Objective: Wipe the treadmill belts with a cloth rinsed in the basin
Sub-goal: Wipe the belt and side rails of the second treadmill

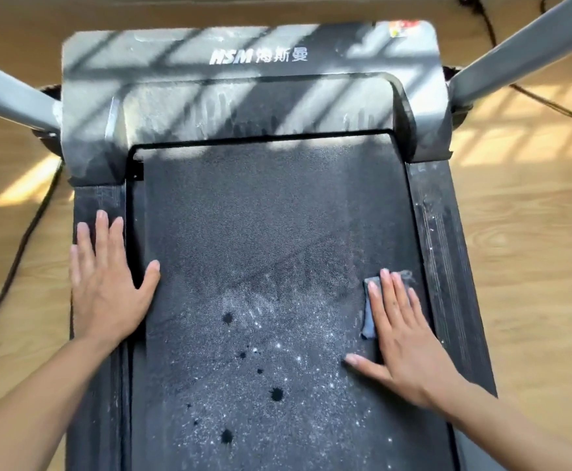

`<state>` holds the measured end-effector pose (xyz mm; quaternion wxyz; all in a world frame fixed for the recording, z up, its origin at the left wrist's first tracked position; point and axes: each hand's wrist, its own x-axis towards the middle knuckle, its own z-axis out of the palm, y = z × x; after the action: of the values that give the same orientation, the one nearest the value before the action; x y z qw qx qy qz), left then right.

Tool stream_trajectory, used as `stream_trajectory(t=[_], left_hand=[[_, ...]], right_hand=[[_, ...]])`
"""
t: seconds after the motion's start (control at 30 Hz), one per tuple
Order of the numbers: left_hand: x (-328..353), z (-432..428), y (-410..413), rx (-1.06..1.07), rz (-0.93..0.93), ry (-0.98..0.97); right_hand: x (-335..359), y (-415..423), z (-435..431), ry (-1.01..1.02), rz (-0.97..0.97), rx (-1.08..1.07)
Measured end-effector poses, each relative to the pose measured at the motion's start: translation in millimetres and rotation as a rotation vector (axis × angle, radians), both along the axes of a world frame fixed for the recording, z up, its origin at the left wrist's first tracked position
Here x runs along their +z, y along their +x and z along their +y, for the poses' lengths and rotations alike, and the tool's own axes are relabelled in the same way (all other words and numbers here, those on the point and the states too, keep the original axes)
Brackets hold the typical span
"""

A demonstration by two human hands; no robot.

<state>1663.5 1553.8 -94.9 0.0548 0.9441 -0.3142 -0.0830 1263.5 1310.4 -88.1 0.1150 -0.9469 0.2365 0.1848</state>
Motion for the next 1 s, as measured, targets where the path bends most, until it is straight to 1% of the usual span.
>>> stream_trajectory(t=[0.07, 0.17, 0.27, 0.33, 0.4, 0.47, 0.53, 0.6, 0.67, 0.77, 0.83, 0.87, 0.93, 1.0], left_hand=[[-1, 3, 10, -0.025, 0.086, 0.059], [7, 3, 21, -0.04, 0.248, 0.191], [21, -5, 23, -0.036, 0.365, 0.221], [33, -9, 25, -0.028, 0.433, 0.213], [40, -9, 24, -0.026, 0.474, 0.234], [37, -12, 21, -0.035, 0.442, 0.256], [31, -17, 15, -0.028, 0.392, 0.261], [27, -18, 11, -0.008, 0.367, 0.259], [22, -18, 9, -0.009, 0.36, 0.264], [13, -18, 9, -0.006, 0.297, 0.253], [8, -18, 7, -0.009, 0.267, 0.254], [7, -17, 6, -0.015, 0.25, 0.254], [6, -12, 8, -0.041, 0.206, 0.245], [5, -7, 8, -0.076, 0.161, 0.224]], right_hand=[[-6, 33, -26, -0.022, -0.034, 0.001], [-12, 121, -76, -0.069, -0.09, -0.084], [-12, 185, -101, -0.092, -0.119, -0.176], [-10, 178, -91, -0.072, -0.126, -0.165], [-1, 134, -53, -0.023, -0.092, -0.06], [3, 74, 5, 0.026, -0.05, 0.05], [2, 28, 53, 0.038, -0.059, 0.109], [-3, 17, 62, 0.054, -0.073, 0.123], [-7, 42, 40, 0.056, -0.101, 0.111], [-13, 128, -15, -0.012, -0.148, -0.017], [-10, 177, -44, -0.052, -0.133, -0.08], [-10, 188, -50, -0.072, -0.12, -0.088], [-9, 180, -40, -0.069, -0.128, -0.066], [-3, 136, -2, -0.024, -0.097, -0.009]])
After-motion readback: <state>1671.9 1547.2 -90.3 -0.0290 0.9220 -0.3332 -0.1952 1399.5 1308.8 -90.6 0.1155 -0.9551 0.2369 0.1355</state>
